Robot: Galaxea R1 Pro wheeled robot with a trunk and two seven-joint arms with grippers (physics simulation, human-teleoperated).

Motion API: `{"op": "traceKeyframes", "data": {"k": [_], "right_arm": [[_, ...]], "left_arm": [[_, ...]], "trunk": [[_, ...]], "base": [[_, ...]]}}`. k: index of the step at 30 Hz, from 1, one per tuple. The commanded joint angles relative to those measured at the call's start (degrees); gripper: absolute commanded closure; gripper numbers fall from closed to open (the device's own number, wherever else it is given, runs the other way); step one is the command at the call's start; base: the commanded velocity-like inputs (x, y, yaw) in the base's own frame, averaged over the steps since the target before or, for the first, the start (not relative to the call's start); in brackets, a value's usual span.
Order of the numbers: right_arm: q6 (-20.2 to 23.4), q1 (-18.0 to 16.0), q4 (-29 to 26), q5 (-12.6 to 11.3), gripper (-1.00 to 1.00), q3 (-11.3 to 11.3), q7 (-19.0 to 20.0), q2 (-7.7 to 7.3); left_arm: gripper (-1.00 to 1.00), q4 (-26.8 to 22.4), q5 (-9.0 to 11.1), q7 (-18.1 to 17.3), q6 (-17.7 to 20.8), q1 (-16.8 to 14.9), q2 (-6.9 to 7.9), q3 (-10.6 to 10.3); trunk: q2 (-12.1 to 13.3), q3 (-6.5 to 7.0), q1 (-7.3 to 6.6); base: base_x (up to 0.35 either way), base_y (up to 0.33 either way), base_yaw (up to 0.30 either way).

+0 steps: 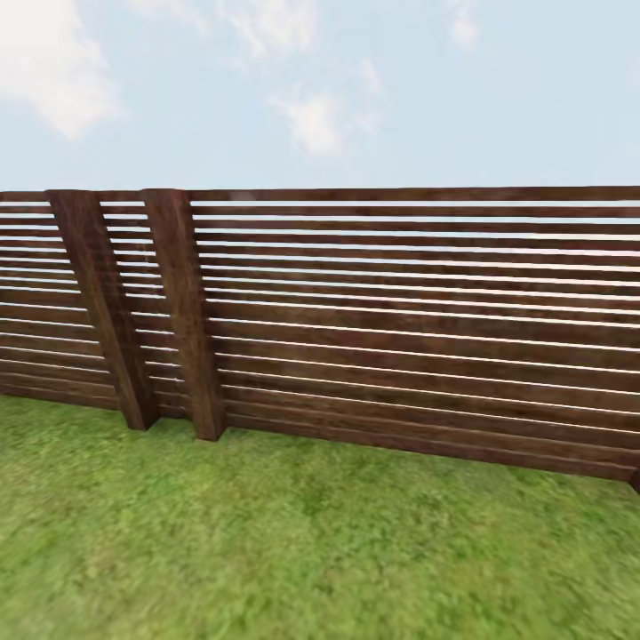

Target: Take the three Easter eggs out of the wicker basket on the lawn in the garden, then place them on the lawn next to a single tree (choose any tree) so that all three eggs are next to the same tree and none are left in the basket.

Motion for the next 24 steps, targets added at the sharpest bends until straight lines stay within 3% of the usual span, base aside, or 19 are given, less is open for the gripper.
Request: {"op": "traceKeyframes", "data": {"k": [1, 12, 24], "right_arm": [[-0.3, -0.3, -0.3, 0.2, -1.0, 0.3, 0.1, -0.11], [-1.9, -4.0, -3.9, 0.0, -1.0, 0.3, 0.2, 0.1], [-1.7, -7.1, -3.8, -0.1, -1.0, 0.2, -0.2, 0.17]], "left_arm": [[-1.0, -0.3, 0.2, -0.1, -0.3, 0.3, -0.33, 0.3], [-1.0, -3.8, 0.4, -0.2, -1.2, 0.6, -0.88, 1.0], [-1.0, -3.9, 0.4, -0.2, -1.2, 0.6, -0.88, 0.9]], "trunk": [[0.0, -0.03, 0.0], [0.0, -0.55, 0.0], [0.0, -1.45, 0.0]], "base": [[0.0, 0.0, 0.0], [0.0, 0.0, 0.105], [0.0, 0.0, 0.172]]}}
